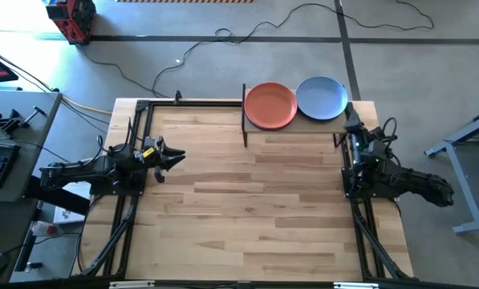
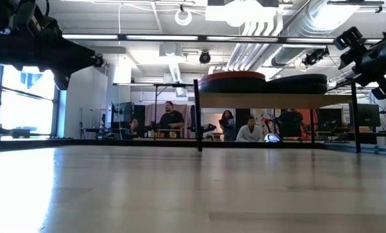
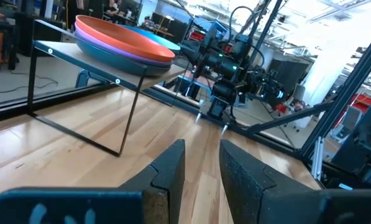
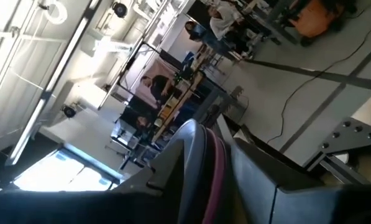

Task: Place and stack plates onto a shelf
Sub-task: Return to Home Position

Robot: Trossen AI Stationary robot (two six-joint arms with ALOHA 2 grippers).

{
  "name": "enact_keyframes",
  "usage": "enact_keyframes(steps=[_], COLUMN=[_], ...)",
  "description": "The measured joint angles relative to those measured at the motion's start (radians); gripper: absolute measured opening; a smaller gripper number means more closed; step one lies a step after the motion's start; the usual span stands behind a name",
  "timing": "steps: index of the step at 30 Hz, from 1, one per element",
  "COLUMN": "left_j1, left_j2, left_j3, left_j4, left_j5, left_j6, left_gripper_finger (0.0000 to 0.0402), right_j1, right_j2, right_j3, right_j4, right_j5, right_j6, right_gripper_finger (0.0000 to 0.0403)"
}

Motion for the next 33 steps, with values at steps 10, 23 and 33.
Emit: enact_keyframes(steps=[10,23,33], left_j1=[0.0,0.0,0.0], left_j2=[0.0,0.0,0.0], left_j3=[0.0,0.0,0.0], left_j4=[0.0,0.0,0.0], left_j5=[0.0,0.0,-0.001], left_j6=[0.0,0.0,0.0], left_gripper_finger=[0.0088,0.0088,0.0088], right_j1=[0.0,-0.005,-0.003], right_j2=[0.0,0.0,0.054], right_j3=[0.0,0.002,0.0], right_j4=[-0.018,-0.156,-0.284], right_j5=[-0.001,-0.097,-0.297], right_j6=[-0.003,-0.539,-0.5], right_gripper_finger=[0.0118,0.0118,0.0118])
